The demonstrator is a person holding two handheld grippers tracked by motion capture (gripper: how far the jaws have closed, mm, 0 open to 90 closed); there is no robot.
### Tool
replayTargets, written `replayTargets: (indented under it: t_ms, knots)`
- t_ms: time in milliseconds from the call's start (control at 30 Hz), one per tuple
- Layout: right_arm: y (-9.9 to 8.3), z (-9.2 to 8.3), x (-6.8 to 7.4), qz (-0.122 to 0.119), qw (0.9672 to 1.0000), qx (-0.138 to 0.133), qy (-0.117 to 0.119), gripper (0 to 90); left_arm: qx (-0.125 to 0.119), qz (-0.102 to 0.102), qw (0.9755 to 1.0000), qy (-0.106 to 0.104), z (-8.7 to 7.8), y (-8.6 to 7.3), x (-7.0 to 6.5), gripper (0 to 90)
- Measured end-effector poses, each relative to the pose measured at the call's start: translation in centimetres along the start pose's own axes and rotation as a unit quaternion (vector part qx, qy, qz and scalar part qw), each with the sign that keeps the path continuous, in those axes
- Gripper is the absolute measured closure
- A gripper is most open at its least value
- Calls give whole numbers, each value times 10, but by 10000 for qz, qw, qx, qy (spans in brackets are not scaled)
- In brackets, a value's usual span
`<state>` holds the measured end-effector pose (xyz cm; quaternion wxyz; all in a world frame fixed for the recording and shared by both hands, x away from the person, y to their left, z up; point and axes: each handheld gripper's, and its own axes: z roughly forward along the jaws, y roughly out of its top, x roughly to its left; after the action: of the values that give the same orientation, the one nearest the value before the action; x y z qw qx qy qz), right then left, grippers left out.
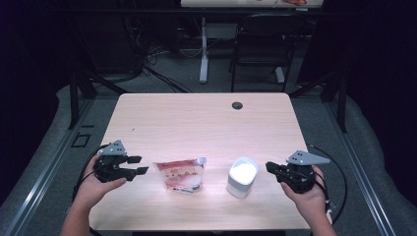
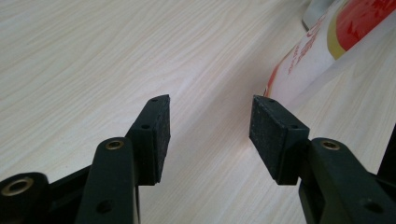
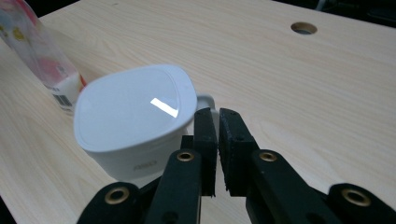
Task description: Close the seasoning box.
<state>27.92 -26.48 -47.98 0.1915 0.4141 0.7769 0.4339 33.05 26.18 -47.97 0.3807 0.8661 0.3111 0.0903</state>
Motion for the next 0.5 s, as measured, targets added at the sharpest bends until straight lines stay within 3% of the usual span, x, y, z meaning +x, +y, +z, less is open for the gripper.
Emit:
replayTargets:
  t_ms: [267,500]
  knots:
    - [-24,3,-9,295,9993,80,-198,809,6,-8,10000,19,0,-1,1,484]
    - [-37,10,-12,366,9987,159,-311,786,6,-13,10000,34,1,-1,1,483]
